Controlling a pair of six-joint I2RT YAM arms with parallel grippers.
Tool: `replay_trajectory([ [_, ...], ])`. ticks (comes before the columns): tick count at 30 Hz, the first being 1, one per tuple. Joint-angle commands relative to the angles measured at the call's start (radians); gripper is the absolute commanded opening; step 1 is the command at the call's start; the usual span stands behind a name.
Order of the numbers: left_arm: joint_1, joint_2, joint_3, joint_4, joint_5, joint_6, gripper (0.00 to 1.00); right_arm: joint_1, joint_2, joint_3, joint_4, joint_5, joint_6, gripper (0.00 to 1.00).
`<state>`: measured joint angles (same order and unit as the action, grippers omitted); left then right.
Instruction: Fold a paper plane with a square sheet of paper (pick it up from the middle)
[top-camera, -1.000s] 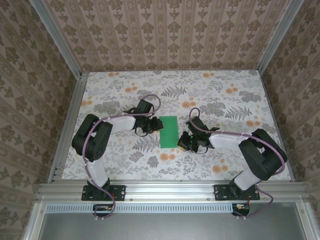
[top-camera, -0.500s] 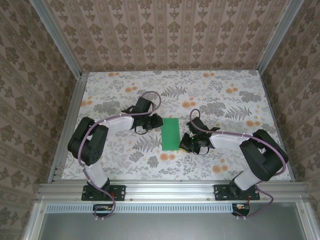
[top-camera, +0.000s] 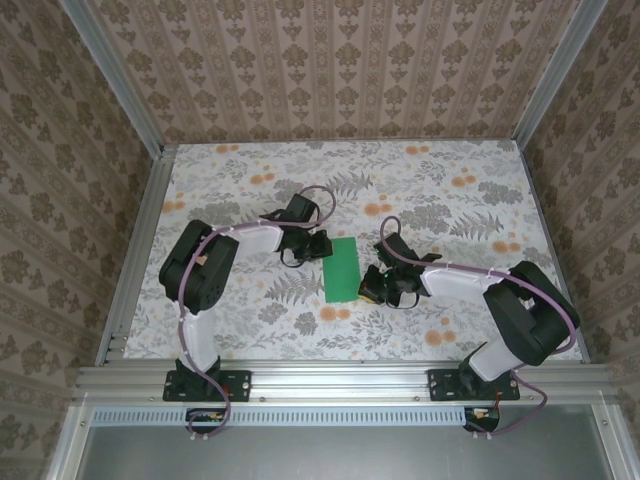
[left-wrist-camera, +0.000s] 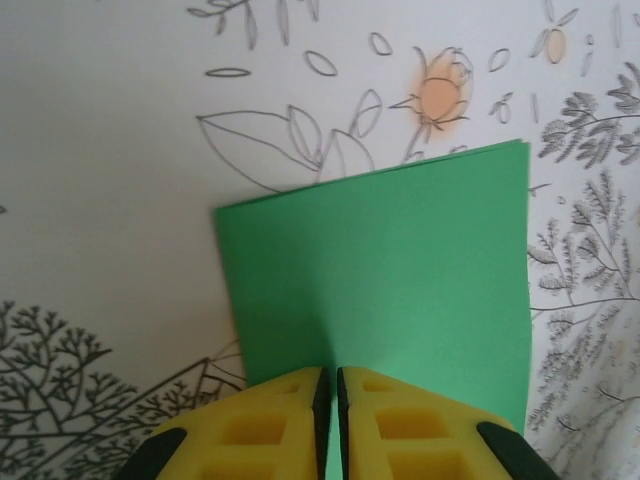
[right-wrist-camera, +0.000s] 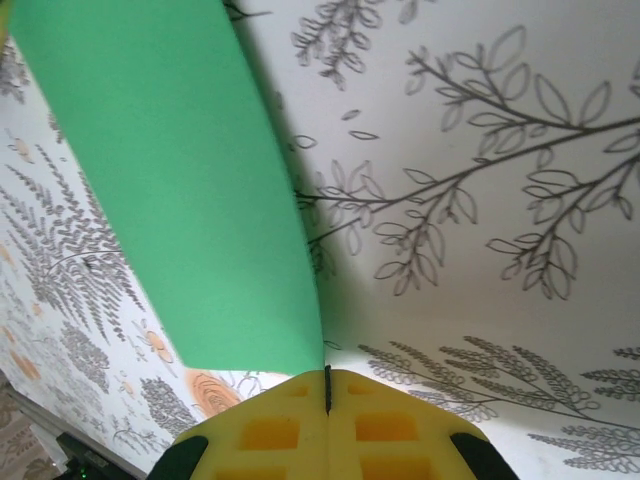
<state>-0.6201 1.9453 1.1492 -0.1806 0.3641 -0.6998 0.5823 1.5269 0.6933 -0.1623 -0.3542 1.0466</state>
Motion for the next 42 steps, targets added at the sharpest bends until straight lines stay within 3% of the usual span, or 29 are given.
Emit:
replay_trajectory([
  [1,-0.004,0.029,0.018,-0.071,-0.032,0.039,0.15,-0.005,-0.024,0.039,-0.011,-0.034,-0.011,0.00],
  [16,-0.009,0.067,0.029,-0.076,-0.008,0.068,0.14,-0.002,0.076,0.143,0.175,-0.121,-0.005,0.00],
  [42,-0.018,0.074,0.034,-0.074,0.006,0.062,0.13,-0.006,0.289,0.222,0.275,-0.063,-0.026,0.00],
])
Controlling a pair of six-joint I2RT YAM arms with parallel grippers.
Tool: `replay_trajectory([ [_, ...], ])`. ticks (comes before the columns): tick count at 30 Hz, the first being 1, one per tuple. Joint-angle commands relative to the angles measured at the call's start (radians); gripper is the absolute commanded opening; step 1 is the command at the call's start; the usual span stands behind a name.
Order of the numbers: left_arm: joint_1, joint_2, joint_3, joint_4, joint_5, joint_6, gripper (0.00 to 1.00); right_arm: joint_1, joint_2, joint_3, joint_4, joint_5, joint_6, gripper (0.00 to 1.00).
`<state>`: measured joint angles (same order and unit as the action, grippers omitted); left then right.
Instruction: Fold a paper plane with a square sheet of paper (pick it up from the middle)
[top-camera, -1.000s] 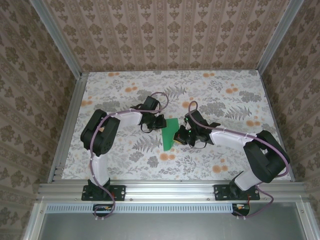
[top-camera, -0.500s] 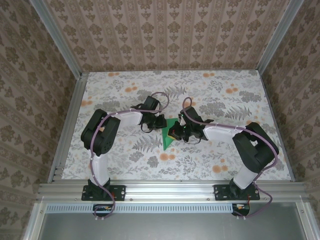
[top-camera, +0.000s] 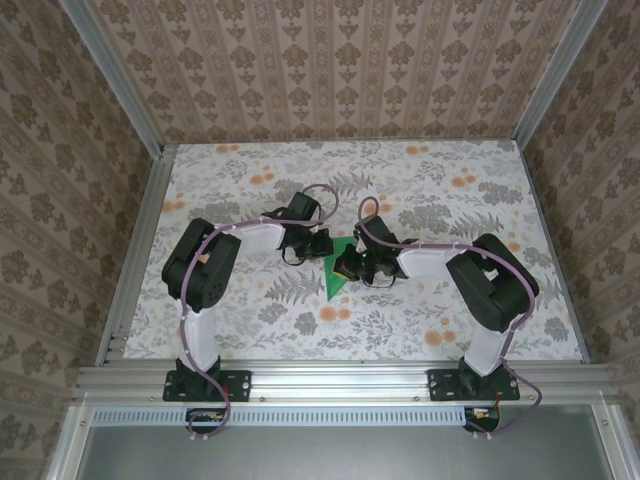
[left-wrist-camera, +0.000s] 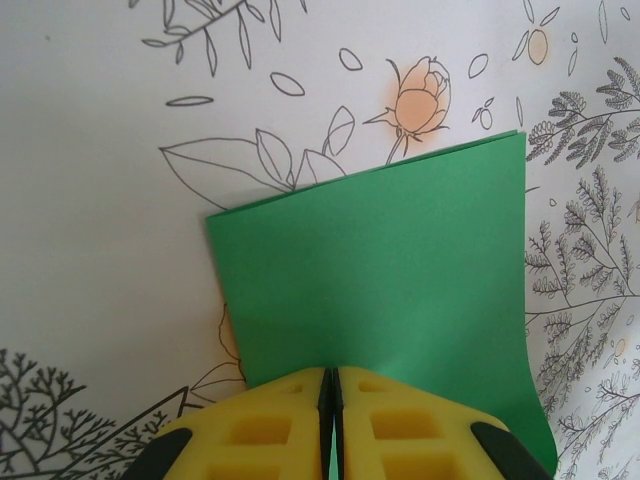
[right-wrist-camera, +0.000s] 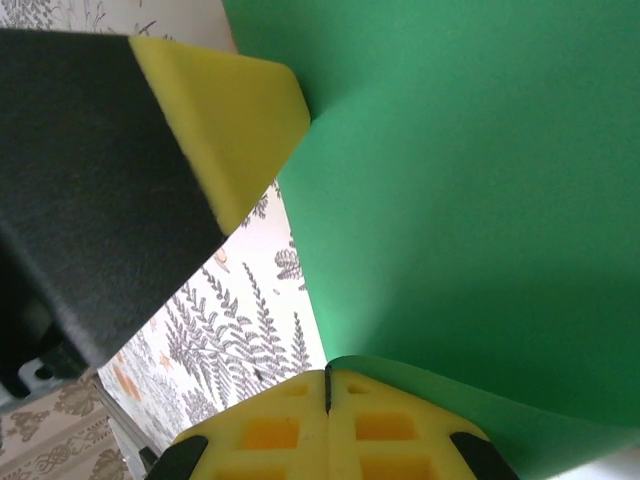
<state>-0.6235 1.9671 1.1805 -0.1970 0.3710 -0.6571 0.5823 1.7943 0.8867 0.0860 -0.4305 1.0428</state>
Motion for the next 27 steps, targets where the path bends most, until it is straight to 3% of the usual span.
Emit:
replay_trajectory([
  [1,-0.015,0.055,0.002,-0.056,0.000,0.020,0.13,-0.006,0.027,0.030,0.031,0.012,-0.023,0.00],
  [16,-0.015,0.062,0.009,-0.060,0.005,0.025,0.13,-0.007,0.076,0.059,0.020,0.007,-0.049,0.00],
  [27,-0.016,0.062,0.009,-0.060,0.008,0.028,0.13,-0.007,0.059,0.073,-0.081,0.034,-0.098,0.00],
])
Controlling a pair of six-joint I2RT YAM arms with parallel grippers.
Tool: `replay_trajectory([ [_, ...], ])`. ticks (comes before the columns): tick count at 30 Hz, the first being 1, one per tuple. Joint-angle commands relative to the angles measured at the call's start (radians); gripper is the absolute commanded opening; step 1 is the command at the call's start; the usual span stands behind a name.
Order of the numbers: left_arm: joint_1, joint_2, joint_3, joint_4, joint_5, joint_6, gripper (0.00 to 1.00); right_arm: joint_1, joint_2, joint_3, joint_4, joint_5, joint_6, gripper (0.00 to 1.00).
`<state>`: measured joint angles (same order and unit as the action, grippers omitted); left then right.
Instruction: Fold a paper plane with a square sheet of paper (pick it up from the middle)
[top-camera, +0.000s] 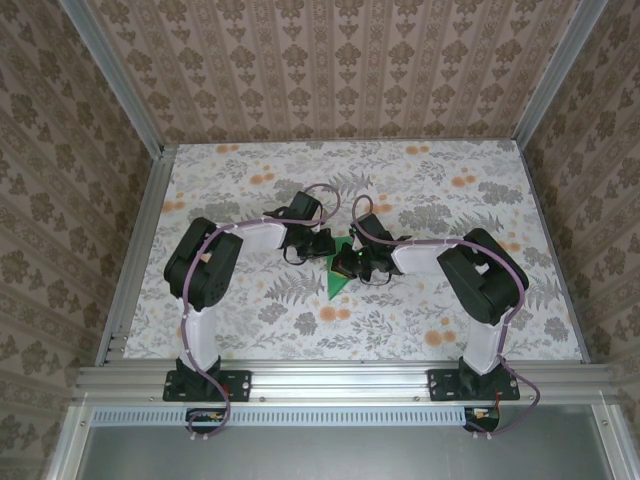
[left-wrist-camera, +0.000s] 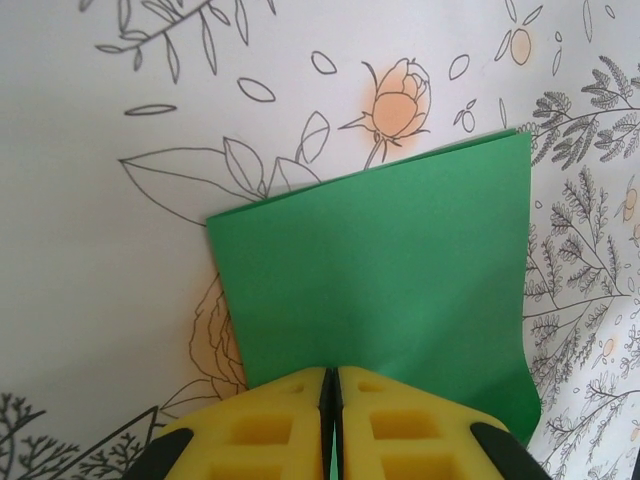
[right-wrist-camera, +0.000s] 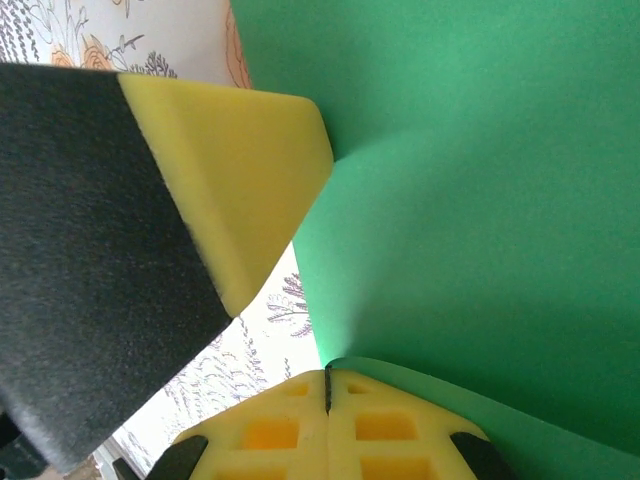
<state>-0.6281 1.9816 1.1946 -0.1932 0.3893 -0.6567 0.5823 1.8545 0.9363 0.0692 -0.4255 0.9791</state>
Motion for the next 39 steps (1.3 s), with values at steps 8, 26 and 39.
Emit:
replay_trajectory([
  [8,-0.011,0.052,-0.001,-0.064,-0.008,0.028,0.13,-0.007,-0.007,0.024,-0.087,0.048,-0.044,0.00],
  [26,-0.016,0.057,0.001,-0.063,-0.003,0.030,0.13,-0.007,0.022,0.024,-0.017,0.032,-0.028,0.00],
  [39,-0.018,0.057,0.002,-0.065,-0.001,0.032,0.12,-0.010,0.036,0.022,-0.002,0.021,-0.030,0.00],
])
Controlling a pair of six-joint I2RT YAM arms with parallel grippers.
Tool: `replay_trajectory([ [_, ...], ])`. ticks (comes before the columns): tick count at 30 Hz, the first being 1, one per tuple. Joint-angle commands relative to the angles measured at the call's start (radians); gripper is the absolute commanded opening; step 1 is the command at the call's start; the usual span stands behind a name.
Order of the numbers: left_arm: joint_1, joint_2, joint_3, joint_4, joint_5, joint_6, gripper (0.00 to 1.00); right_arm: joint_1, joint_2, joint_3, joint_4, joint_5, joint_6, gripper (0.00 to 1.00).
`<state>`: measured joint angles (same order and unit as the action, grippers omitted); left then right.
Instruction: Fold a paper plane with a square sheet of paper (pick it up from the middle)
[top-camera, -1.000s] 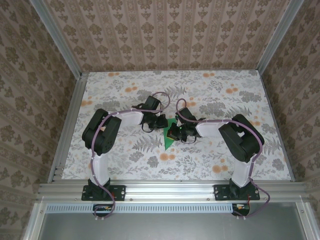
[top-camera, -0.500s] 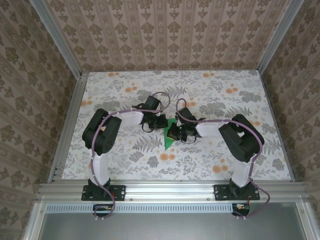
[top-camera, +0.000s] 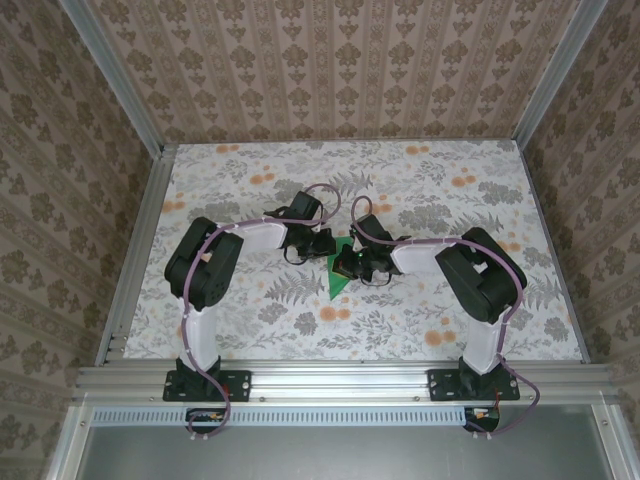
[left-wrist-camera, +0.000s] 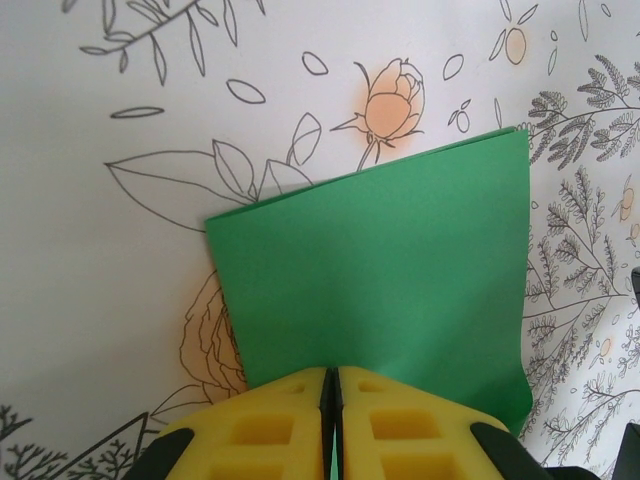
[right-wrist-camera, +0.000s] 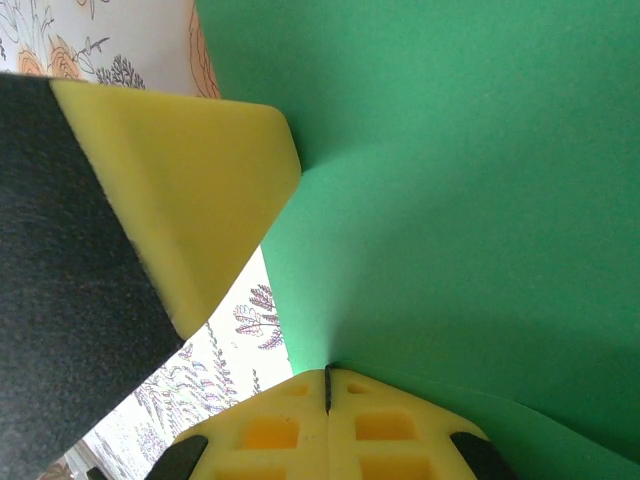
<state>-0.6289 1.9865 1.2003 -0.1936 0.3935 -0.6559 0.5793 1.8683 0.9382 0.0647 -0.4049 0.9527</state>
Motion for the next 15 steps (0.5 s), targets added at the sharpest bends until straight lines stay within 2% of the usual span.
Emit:
replay_trajectory([
  [1,-0.017,0.052,-0.004,-0.066,-0.005,0.032,0.12,-0.007,0.024,0.019,0.001,0.001,-0.003,0.00],
  [15,-0.017,0.041,-0.004,-0.068,-0.010,0.029,0.13,-0.009,0.042,0.022,-0.012,0.012,-0.005,0.00],
])
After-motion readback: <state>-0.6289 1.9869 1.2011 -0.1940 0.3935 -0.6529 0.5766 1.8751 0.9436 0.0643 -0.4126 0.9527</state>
